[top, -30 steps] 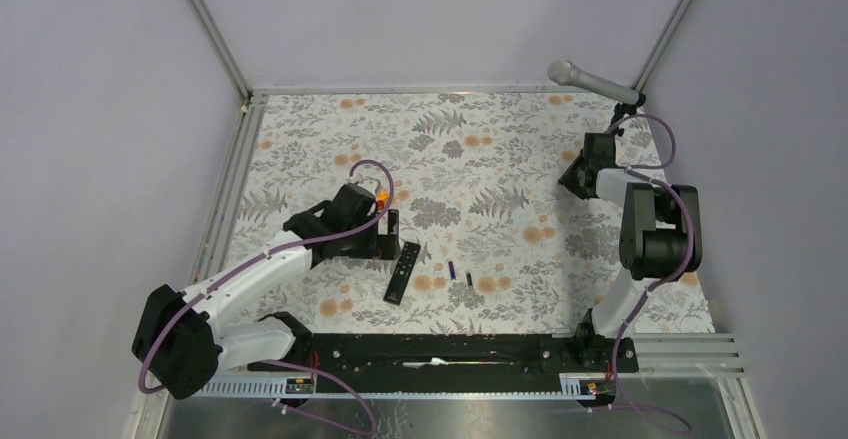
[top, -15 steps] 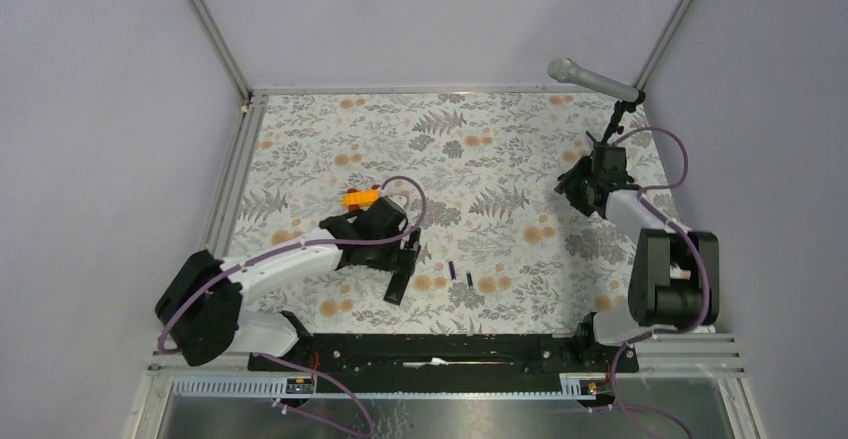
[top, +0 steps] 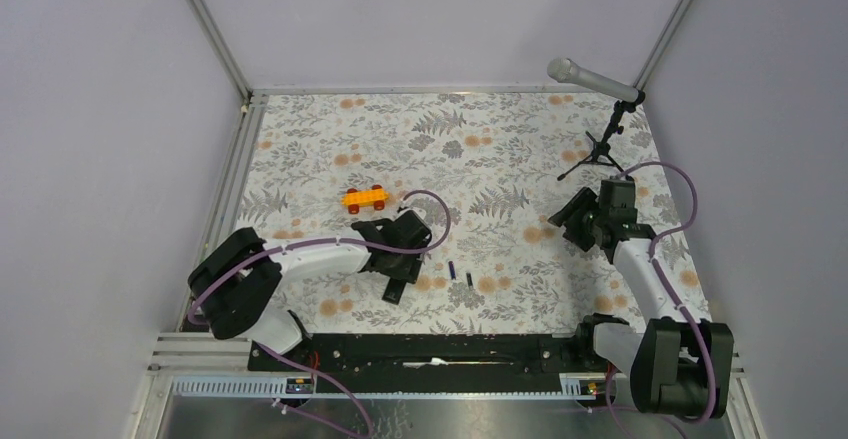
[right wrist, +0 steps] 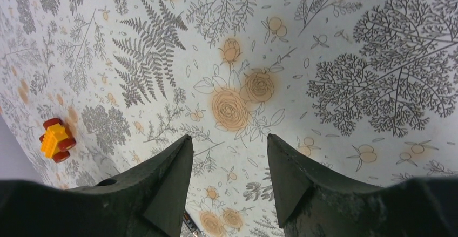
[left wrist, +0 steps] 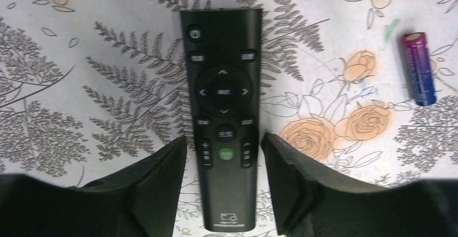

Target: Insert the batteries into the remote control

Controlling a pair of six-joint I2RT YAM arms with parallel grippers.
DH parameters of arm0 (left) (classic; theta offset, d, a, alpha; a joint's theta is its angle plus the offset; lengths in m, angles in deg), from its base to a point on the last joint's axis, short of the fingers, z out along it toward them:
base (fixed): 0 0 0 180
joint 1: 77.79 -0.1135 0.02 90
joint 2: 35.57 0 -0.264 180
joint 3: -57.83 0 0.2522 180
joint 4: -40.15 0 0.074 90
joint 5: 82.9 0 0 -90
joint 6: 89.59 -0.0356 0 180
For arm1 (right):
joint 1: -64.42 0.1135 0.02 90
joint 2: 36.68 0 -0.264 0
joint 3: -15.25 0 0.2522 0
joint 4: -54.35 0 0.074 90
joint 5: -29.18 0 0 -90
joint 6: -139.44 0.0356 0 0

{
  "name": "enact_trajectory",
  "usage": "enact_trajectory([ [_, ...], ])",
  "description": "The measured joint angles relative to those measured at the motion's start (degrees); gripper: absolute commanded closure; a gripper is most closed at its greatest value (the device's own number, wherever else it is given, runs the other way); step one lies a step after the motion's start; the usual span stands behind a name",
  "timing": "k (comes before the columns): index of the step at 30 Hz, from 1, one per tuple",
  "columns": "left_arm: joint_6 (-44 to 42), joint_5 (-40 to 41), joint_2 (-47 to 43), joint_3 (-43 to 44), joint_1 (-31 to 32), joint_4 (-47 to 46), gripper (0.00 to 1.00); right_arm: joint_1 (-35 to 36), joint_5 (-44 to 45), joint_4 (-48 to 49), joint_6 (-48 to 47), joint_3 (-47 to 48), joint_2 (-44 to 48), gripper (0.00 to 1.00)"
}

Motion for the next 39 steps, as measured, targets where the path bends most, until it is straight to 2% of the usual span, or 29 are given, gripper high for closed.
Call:
enact_trajectory([
  [3, 0.2, 0.2, 0.7, 0.5, 1.2, -0.5, 0.60, 0.0, -0.7, -1.8, 0.0, -0.2, 0.9, 0.36],
  [8, 0.4, 0.6, 1.2, 1.0, 2.0, -1.0, 0.61, 0.0, -4.3, -4.1, -1.4, -0.7, 1.6, 0.18],
  [10, 0.8, -0.5, 1.1, 1.0, 1.2, -1.4, 0.62, 0.0, -4.6, -4.6, -1.7, -0.8, 2.1, 0.08],
  [12, 1.3, -3.1, 0.7, 0.9, -0.7, -2.4, 0.64, 0.0, -5.9, -4.4, -1.6, -1.7, 3.8, 0.03],
  [18, 2.7, -12.8, -3.2, 0.8, -7.5, -5.5, 0.67, 0.0, -13.1, 1.4, 1.3, -7.2, 11.0, 0.01],
  [24, 4.3, -21.6, -8.8, 1.0, -13.0, -9.4, 0.68, 1.2, -23.2, 8.0, 3.0, -9.9, 9.6, 0.03],
  [29, 10.2, -28.9, -9.3, 2.1, -16.7, -14.2, 0.71, 15.8, -25.9, 17.5, 3.9, -11.5, 11.3, 0.01],
  [32, 15.1, -31.6, -9.2, 4.2, -17.3, -17.3, 0.72, 23.9, -25.4, 25.5, 10.1, -11.5, 11.6, 0.01],
  [39, 26.4, -37.0, -8.6, 7.8, -17.7, -28.2, 0.72, 31.4, -23.0, 35.0, 19.8, -7.3, 5.7, 0.00],
])
